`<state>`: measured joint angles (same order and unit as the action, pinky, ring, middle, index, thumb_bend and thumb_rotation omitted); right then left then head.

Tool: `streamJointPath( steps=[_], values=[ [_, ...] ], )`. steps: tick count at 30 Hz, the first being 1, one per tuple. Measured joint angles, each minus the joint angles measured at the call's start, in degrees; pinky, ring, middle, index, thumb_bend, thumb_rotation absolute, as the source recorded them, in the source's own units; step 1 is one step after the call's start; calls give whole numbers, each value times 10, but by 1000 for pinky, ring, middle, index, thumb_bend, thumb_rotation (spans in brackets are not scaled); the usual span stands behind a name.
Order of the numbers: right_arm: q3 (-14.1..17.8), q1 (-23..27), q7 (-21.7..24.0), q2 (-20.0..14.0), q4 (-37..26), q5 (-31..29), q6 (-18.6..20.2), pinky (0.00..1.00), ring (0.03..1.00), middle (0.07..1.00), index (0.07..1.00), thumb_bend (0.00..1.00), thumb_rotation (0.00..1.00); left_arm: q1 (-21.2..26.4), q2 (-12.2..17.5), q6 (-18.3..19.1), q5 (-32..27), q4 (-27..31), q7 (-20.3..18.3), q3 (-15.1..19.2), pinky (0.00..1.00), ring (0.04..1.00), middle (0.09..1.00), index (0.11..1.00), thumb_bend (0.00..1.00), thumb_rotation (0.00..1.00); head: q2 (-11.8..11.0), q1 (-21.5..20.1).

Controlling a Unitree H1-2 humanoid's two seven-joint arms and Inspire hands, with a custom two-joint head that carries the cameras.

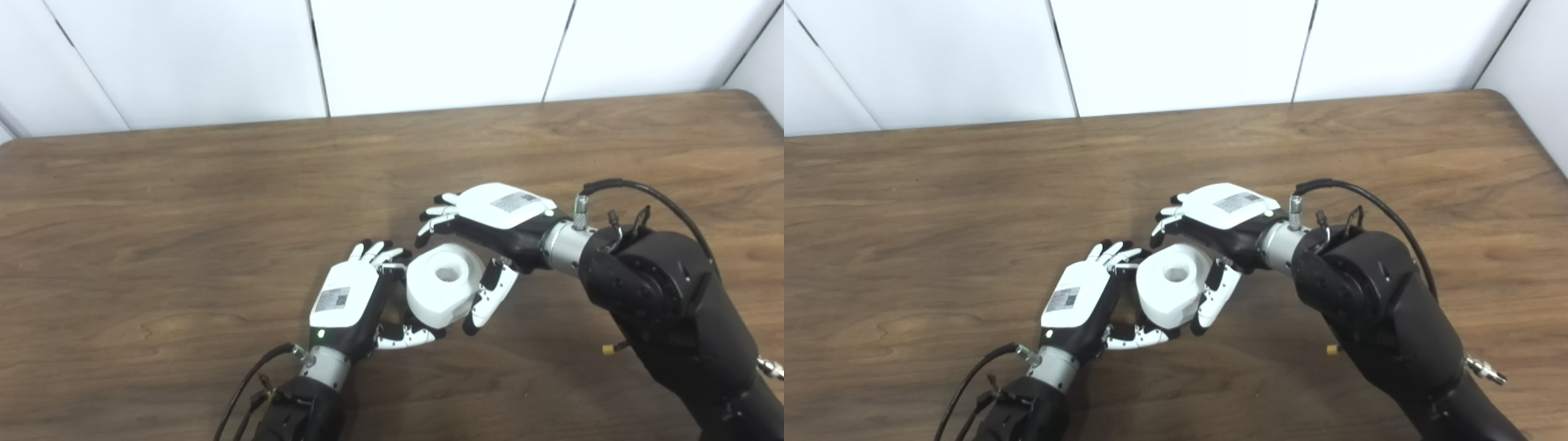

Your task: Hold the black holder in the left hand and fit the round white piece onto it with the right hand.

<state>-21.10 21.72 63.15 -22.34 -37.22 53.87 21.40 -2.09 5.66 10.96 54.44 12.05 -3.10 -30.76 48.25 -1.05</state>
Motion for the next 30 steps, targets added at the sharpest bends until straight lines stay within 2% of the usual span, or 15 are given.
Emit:
streamJointPath(
  steps=[10, 15, 26, 30],
  values=[
    [2, 8, 10, 0, -1, 6, -1, 1000, 1000, 986, 880, 1000, 383, 4, 0, -1, 0, -3, 0, -1, 988, 917, 835, 487, 522, 56, -3, -1],
    [11, 33, 34, -8, -16, -7, 1, 1000, 1000, 1000, 933, 1000, 457, 6, 0, -1, 0, -6, 1, 0, 985, 910, 831, 486, 522, 57, -4, -2],
    [22, 83, 37, -35, -62, -30, 23, 1000, 1000, 1000, 976, 1000, 468, 8, -2, -5, -3, -14, 9, 0, 980, 904, 822, 486, 522, 56, -4, -1],
    [39, 103, 37, -44, -76, -42, 27, 1000, 1000, 1000, 974, 1000, 471, 8, -2, -5, -3, -16, 10, 0, 980, 899, 809, 487, 522, 56, -5, 0]
  ],
)
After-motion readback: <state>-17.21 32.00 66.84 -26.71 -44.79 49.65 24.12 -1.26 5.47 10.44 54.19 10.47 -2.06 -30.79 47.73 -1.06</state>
